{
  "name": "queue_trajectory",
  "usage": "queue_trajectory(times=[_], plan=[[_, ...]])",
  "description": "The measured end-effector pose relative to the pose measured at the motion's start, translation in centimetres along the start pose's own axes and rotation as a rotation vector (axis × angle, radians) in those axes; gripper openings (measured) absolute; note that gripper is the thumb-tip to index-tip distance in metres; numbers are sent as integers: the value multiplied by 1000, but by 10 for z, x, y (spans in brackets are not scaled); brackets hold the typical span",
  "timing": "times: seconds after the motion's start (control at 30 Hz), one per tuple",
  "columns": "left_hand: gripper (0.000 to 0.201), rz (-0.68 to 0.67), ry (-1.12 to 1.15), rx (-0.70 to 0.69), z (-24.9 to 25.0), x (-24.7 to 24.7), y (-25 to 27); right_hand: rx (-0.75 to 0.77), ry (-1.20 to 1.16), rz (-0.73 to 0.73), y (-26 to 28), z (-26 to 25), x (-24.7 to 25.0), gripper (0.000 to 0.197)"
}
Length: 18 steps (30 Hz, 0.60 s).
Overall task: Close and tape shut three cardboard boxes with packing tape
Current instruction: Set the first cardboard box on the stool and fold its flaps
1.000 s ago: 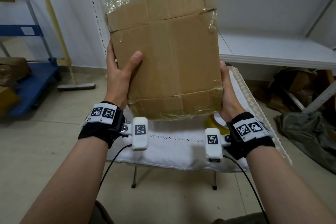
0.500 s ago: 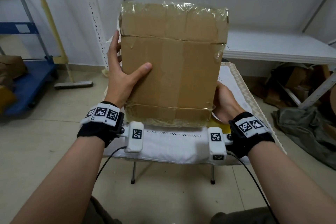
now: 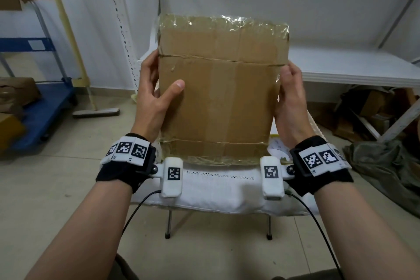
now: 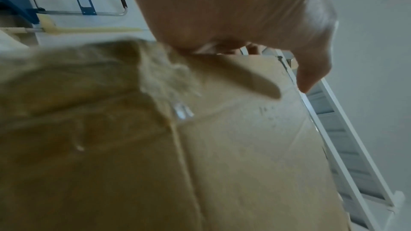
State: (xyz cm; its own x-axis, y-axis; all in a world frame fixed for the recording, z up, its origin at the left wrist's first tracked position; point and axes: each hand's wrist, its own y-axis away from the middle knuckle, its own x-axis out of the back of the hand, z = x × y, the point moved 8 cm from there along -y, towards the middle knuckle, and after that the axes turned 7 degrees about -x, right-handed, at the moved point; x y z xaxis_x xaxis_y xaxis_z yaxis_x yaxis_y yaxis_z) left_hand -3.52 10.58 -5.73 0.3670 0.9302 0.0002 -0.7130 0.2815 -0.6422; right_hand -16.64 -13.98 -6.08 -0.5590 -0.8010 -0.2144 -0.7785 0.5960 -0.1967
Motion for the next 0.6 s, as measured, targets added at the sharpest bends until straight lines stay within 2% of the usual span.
queue_trajectory(times=[0.17,0.33,0.43,0.5,0.6], plan=[[87,-30,5,-9,8,-2,-3,61,18,-20,-3,-1,-1,65],[80,1,18,10,6,-6,-4,25,58,-3,-1,4,-7,86],[87,22,-25,90,-3,-7,-2,23,93,22,-1,5,-5,94],[81,44,-22,91,-6,-5,-1,12,82,34,-1,3,-3,83],[69,65,12,100,-6,-3,-3,24,32,9,0,-2,-4,47]])
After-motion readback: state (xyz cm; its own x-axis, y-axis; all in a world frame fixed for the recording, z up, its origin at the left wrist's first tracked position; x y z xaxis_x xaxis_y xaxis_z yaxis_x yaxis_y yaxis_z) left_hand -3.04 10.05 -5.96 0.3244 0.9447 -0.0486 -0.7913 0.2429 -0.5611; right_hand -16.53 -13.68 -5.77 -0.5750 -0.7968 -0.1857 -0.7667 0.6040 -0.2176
